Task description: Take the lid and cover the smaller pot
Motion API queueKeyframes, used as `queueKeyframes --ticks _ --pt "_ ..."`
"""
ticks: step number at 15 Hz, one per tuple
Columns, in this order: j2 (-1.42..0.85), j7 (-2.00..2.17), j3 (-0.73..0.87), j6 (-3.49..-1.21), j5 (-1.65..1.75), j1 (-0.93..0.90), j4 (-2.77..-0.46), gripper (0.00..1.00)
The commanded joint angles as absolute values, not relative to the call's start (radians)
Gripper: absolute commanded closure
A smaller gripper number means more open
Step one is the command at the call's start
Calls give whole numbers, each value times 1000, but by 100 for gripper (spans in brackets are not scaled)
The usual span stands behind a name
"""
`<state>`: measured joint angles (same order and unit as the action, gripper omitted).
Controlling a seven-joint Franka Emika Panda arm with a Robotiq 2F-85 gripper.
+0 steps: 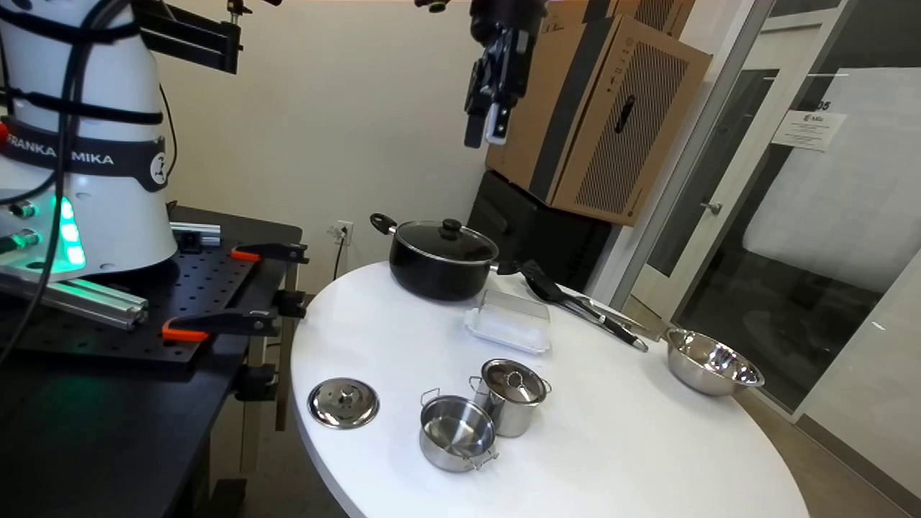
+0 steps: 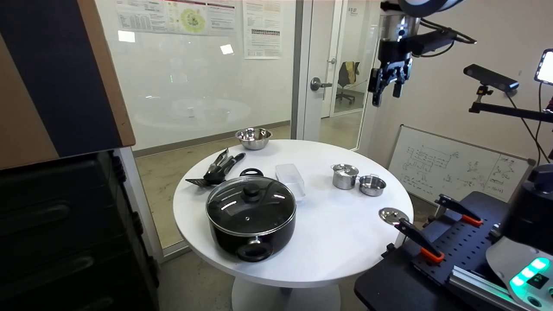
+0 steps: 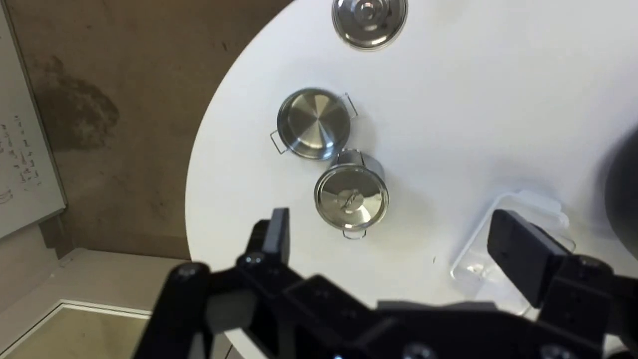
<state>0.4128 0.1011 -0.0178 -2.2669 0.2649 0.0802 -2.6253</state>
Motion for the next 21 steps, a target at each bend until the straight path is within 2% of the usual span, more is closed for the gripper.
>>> queueKeyframes --ticks 1,9,15,21 --pt "360 162 -38 -2336 372 126 -2698 0" --pt "345 167 -49 -2298 398 104 -2682 0" --pt "330 51 97 -2514 381 171 -2793 0" --pt "155 -16 179 -2671 379 241 -2789 0"
